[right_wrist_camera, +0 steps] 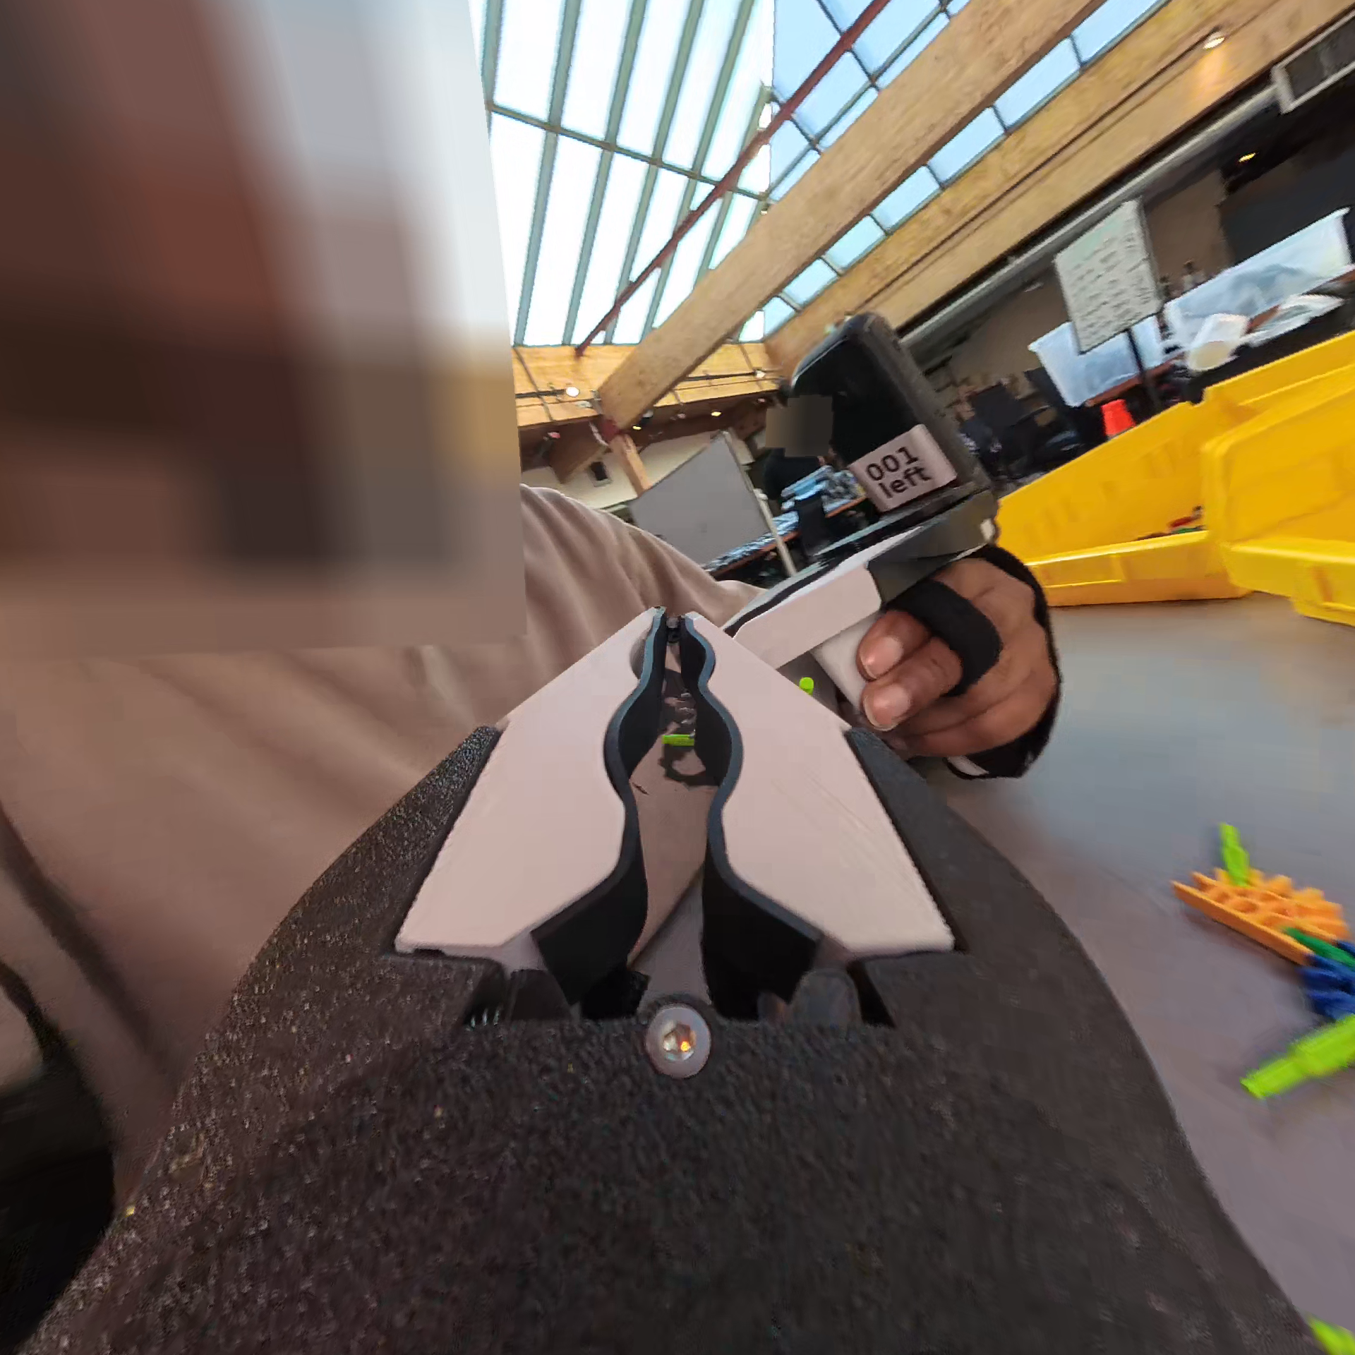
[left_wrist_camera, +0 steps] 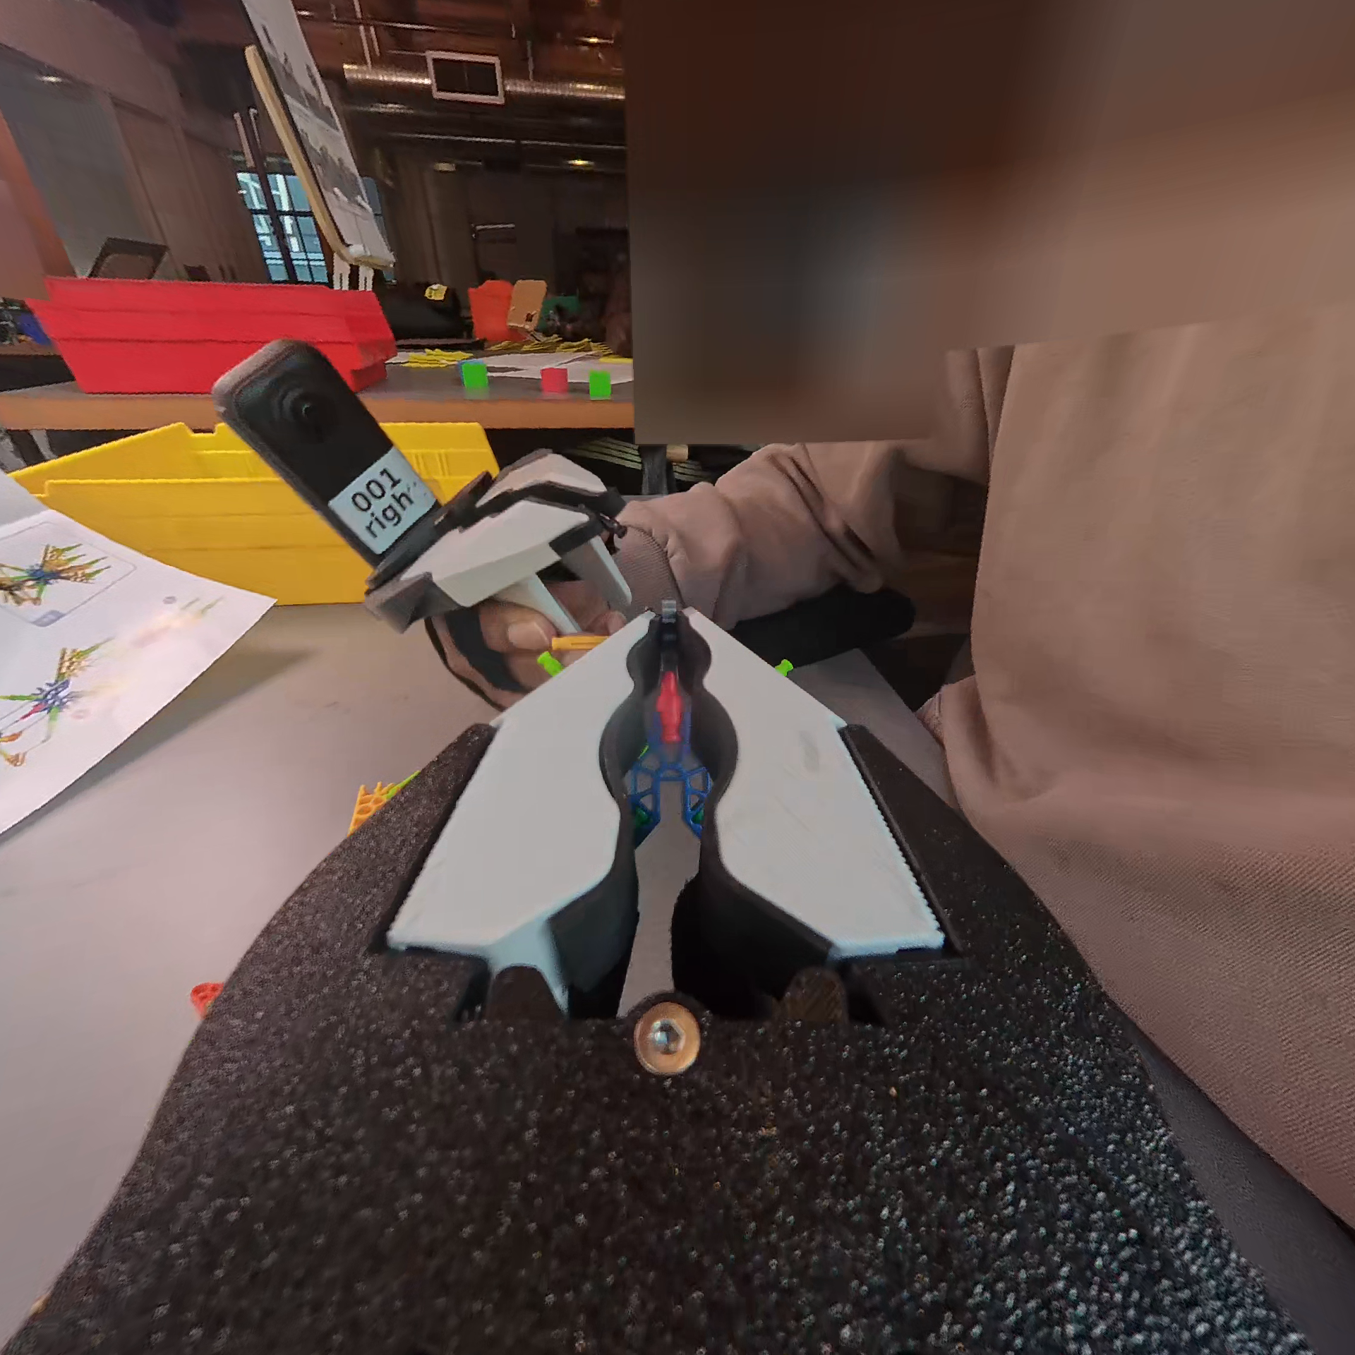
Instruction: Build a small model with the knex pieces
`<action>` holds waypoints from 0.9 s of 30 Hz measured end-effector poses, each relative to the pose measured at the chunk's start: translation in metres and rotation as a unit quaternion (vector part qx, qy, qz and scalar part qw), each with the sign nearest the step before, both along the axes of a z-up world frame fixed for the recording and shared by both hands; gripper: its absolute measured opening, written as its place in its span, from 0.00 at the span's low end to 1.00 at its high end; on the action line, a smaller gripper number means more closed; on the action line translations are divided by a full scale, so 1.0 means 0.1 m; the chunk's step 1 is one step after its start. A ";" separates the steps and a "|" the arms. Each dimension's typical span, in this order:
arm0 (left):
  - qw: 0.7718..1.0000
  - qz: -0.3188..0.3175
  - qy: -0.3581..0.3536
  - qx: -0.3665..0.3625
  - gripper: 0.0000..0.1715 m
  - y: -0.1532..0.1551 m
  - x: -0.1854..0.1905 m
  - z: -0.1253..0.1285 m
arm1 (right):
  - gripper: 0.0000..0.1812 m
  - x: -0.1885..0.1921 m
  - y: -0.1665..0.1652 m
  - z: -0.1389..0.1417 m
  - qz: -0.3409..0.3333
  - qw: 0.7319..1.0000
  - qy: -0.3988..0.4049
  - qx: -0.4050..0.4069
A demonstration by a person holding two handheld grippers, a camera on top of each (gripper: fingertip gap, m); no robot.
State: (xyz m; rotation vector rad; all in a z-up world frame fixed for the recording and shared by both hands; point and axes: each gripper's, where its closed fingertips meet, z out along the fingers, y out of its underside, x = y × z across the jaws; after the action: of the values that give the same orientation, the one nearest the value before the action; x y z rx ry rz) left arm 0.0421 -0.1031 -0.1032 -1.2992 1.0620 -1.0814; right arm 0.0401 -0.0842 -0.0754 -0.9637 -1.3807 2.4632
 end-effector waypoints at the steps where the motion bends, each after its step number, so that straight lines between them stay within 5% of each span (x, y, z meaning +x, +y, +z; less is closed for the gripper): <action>1: 1.000 0.009 0.007 0.001 0.01 0.03 -0.02 -0.03 | 0.00 -0.02 0.10 -0.03 -0.033 0.999 -0.013 0.021; 4: 0.999 0.037 0.032 -0.004 0.02 0.14 -0.06 -0.12 | 0.00 -0.10 0.45 -0.34 -0.154 0.972 -0.091 0.152; 7: 0.996 0.071 0.061 -0.006 0.02 0.26 -0.10 -0.24 | 0.01 -0.09 0.84 -0.78 -0.246 0.905 -0.186 0.292; 10: 0.991 0.099 0.090 -0.004 0.02 0.35 -0.12 -0.36 | 0.01 0.01 1.01 -1.28 -0.255 0.829 -0.269 0.418; 12: 0.987 0.117 0.114 0.006 0.02 0.39 -0.13 -0.43 | 0.06 0.03 1.02 -1.41 -0.252 0.804 -0.286 0.456; 15: 0.979 0.134 0.147 0.033 0.02 0.42 -0.13 -0.49 | 0.13 -0.03 0.94 -1.30 -0.254 0.822 -0.265 0.436; 21: 0.954 0.176 0.211 0.118 0.02 0.46 -0.14 -0.54 | 0.16 -0.16 0.61 -0.68 -0.205 0.938 -0.211 0.181; 27: 0.906 0.210 0.296 0.218 0.02 0.51 -0.14 -0.64 | 0.12 -0.33 0.49 -0.79 -0.187 0.942 -0.264 0.087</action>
State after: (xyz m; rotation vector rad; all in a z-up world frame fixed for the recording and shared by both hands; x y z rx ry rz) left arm 0.0278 -0.0521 -0.1672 -1.4201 1.2900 -0.0911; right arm 0.0071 -0.0357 -0.1539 -1.7405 -1.3519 1.8411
